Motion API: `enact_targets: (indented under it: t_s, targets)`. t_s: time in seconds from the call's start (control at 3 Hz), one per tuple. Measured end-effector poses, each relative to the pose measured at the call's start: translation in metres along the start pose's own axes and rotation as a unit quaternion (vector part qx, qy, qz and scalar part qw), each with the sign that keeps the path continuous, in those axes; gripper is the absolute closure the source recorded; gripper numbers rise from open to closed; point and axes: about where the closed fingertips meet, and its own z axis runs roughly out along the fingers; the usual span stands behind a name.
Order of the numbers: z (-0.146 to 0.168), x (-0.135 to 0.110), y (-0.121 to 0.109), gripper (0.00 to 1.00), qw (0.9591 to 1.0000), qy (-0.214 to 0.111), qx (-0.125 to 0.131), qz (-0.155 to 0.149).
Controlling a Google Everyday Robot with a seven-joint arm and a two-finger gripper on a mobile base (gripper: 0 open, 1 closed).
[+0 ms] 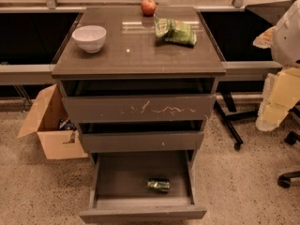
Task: Pick green can from bottom drawer and place on counter
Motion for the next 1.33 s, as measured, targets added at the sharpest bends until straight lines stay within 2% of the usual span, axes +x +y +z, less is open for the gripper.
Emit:
enact_targets:
  t_s: [0.33, 0.67, 1.0, 1.33]
  targets:
    - [0.000, -0.001, 0.000, 0.00, 1.0000, -0.001, 0.003, 0.000]
    - [0.018, -0.008, 0.003, 0.00, 0.9996, -0.027, -0.001, -0.008]
    - [0.056, -0.024, 0.013, 0.00, 0.9956, -0.087, -0.015, -0.030]
    - [0.094, -0.040, 0.025, 0.00, 0.9867, -0.150, -0.034, -0.051]
